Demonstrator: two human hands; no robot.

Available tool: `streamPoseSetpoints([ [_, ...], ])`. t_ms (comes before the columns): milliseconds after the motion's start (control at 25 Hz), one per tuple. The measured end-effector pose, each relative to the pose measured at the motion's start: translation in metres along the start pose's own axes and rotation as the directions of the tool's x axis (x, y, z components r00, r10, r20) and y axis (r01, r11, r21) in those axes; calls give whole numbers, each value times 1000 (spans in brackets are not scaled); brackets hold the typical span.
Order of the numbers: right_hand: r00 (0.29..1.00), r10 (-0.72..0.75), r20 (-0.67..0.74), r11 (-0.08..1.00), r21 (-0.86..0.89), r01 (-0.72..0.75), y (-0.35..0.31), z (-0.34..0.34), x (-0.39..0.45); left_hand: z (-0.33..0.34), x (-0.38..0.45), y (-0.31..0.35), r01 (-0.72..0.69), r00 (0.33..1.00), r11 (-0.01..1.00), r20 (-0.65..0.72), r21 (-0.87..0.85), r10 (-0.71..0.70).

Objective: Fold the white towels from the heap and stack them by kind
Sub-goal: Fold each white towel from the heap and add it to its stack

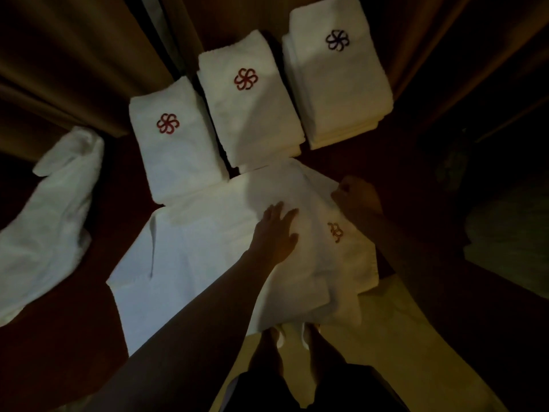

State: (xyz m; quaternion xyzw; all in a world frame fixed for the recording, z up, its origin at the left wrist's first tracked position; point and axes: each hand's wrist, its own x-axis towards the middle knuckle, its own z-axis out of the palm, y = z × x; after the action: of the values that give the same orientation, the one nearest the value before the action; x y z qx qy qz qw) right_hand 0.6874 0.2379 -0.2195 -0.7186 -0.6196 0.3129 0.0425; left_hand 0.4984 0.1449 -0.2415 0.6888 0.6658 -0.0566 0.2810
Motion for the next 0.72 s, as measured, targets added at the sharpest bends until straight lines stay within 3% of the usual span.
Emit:
streamPoseSetpoints([
  [120,967,75,-242,938,346,14,-4,-29,23,4,3,6,42,998,999,45,35,-43],
  [240,957,23,-290,880,460,119,2,-38,25,3,1,7,43,997,999,55,21,-44],
  [320,958,31,-286,912,400,90,17,-25,5,2,1,9,48,997,999,56,17,-49],
  [400,955,165,-247,945,318,-81,40,-6,-18,-2,5,15,96,994,995,52,-2,-95],
  [520,937,343,-65,933,140,-332,68,13,-41,-6,9,29,88,996,995,-6,-51,-88],
  [600,948,318,9,948,1,-318,78,21,-50,-4,11,37,2,998,995,-60,-103,-8],
  [720,964,264,-13,964,32,-264,81,18,-55,2,14,43,8,1000,997,-16,-72,-9],
])
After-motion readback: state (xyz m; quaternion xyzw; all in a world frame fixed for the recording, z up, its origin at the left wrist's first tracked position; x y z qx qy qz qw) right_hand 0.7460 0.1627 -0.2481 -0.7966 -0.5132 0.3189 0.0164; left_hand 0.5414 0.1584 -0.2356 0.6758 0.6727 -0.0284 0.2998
